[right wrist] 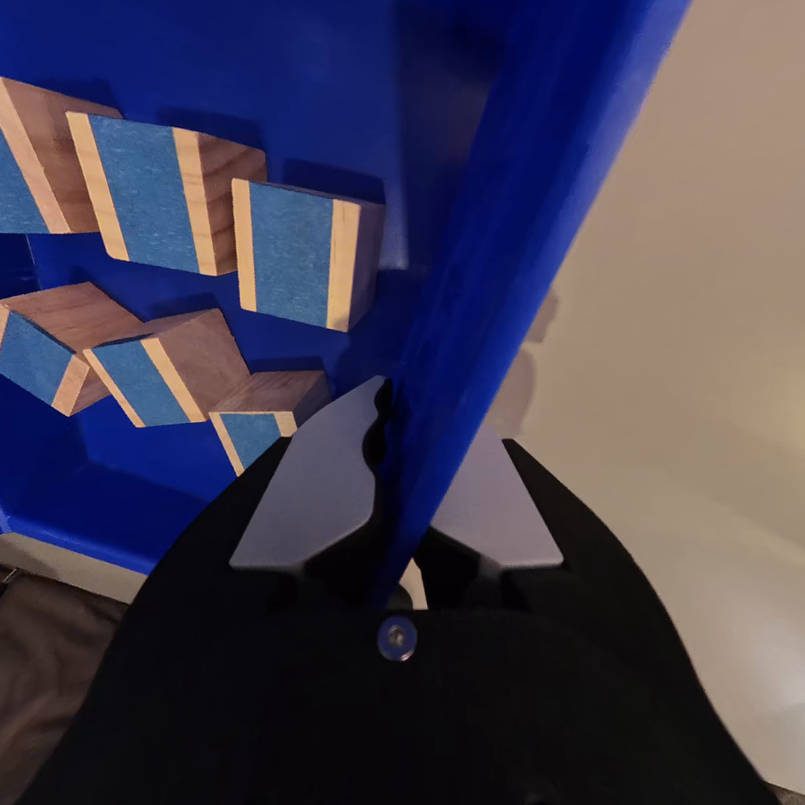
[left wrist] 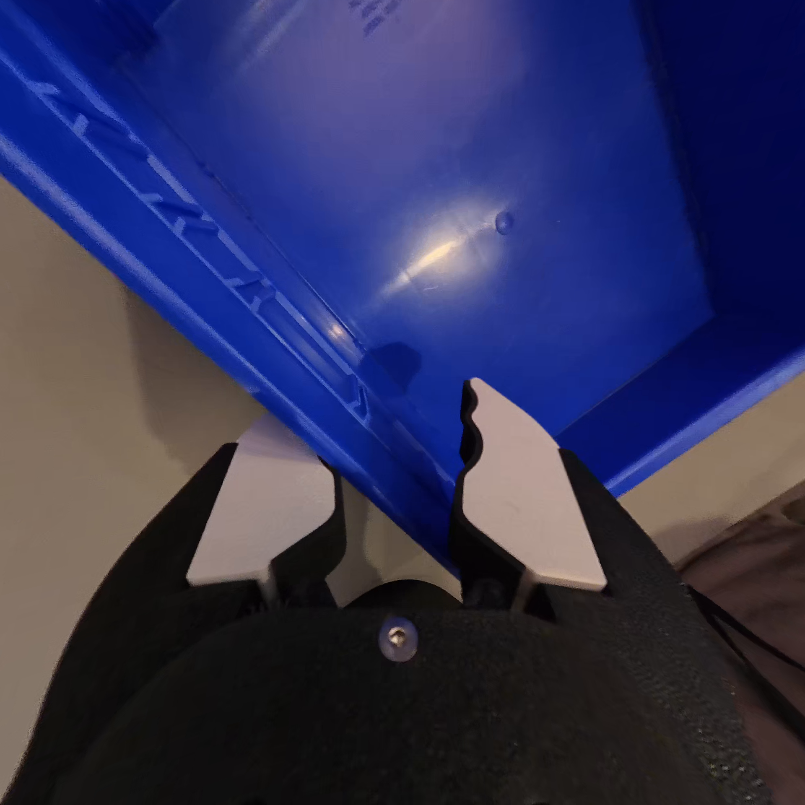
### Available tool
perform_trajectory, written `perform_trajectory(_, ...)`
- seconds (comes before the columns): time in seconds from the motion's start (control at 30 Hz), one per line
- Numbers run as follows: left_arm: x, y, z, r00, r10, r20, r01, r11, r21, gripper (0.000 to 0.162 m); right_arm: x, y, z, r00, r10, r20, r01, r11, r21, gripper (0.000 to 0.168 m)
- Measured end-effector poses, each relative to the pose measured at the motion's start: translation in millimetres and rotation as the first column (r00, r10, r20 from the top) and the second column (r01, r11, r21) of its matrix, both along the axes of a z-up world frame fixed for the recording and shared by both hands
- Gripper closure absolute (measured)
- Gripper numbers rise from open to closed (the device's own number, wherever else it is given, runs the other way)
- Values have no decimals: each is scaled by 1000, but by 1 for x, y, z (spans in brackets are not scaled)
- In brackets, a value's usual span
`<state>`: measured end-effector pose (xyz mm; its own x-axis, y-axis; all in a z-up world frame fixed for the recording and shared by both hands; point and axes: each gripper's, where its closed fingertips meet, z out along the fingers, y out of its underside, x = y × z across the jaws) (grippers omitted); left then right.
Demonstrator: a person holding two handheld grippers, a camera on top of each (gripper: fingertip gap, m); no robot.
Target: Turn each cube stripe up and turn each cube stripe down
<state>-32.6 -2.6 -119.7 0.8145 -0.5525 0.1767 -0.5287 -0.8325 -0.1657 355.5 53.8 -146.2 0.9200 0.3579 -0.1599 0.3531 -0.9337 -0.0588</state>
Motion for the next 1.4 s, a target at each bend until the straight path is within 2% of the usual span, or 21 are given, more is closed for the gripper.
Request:
perform_trajectory(0.1,4,-5,8,995,-26,96,31,999,-43,103,1,-1,0,1000,-11,-7,11,1000,-3,160)
perform_trajectory(0.17,4,-6,18,988,-28,151,34,999,-37,108,1,-1,0,1000,-10,-16,10,1000,-5,160)
perform_trajectory(0.27,-8,-1,37,984,-24,175,19,999,30,112,5,1,0,1000,-5,-6,5,1000,-10,161)
perform_trajectory(0.4,-35,4,78,977,-5,215,-32,985,169,118,22,5,0,1000,17,-8,-18,1000,-23,161)
perform_trajectory(0.5,-68,3,128,955,35,293,-134,937,322,124,43,4,2,1000,0,1,0,999,-34,161)
perform_trajectory(0.63,-120,-12,186,908,94,408,-301,824,480,132,74,-4,14,998,-40,44,41,999,-21,162)
perform_trajectory(0.73,-145,-28,205,882,121,455,-371,773,514,136,89,-13,25,996,-72,53,73,997,-14,162)
perform_trajectory(0.83,-148,-37,221,869,74,489,-376,741,556,136,92,-24,42,995,-89,38,90,996,-26,161)
perform_trajectory(0.97,-140,-46,240,861,-17,508,-351,702,619,134,84,-24,89,994,-75,85,75,997,7,160)
perform_trajectory(1.03,-138,-49,249,861,-47,507,-348,672,653,130,71,-20,120,992,-51,118,47,998,31,160)
perform_trajectory(1.1,-135,-51,257,848,-85,523,-351,649,675,134,49,-13,152,992,-11,123,4,999,52,161)
perform_trajectory(1.23,-130,-53,277,791,-172,587,-383,609,695,134,-27,3,203,990,101,98,-108,992,64,161)
perform_trajectory(1.3,-136,-53,293,764,-208,611,-430,542,722,129,-80,11,217,978,192,77,-198,978,69,161)
perform_trajectory(1.4,-152,-59,314,733,-235,638,-511,430,745,128,-166,18,223,943,332,38,-334,941,60,161)
